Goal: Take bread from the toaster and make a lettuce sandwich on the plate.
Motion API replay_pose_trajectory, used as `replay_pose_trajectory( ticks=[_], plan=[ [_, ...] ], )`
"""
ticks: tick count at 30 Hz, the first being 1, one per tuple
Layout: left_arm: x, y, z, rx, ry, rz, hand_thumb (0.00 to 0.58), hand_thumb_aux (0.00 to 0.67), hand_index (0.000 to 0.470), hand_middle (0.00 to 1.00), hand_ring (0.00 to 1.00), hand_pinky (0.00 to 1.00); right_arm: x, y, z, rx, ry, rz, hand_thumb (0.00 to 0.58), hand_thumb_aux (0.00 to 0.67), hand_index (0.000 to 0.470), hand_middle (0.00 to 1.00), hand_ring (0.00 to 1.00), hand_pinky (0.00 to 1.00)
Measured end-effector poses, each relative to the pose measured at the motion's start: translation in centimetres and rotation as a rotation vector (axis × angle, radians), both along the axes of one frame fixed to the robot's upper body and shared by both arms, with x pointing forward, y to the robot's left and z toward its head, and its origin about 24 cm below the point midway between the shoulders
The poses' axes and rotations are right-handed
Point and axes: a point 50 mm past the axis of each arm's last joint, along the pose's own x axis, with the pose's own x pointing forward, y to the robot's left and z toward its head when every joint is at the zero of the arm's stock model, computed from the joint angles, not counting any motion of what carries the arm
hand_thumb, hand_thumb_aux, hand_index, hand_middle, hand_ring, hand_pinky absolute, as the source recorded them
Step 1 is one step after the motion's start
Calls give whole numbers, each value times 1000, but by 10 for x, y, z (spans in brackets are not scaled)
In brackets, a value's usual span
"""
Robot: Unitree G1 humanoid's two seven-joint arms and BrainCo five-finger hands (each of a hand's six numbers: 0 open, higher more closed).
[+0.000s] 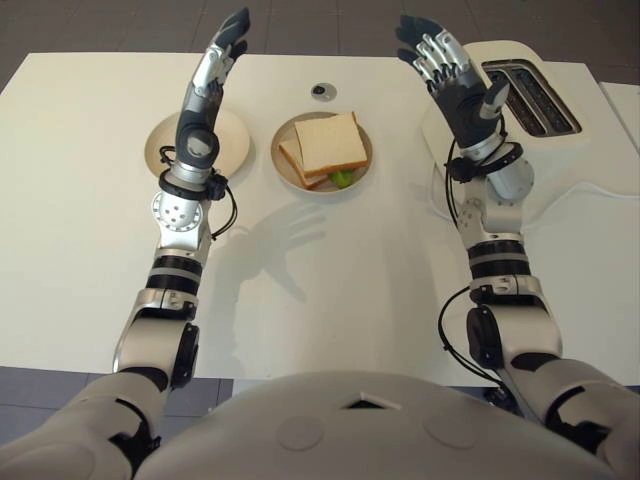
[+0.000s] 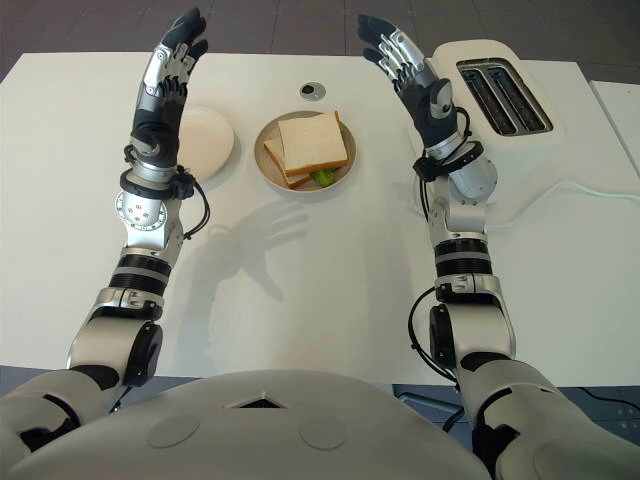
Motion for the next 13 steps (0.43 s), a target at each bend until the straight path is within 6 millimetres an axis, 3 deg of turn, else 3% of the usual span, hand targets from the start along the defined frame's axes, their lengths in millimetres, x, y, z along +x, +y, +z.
replay_pose_trajectory(
  ticks=[13],
  plan=[
    [1,-2,-4,4,16,-5,0,0,0,0,0,0,0,0,-2,-19,-1,-13,0,0,0,0,0,0]
  ],
)
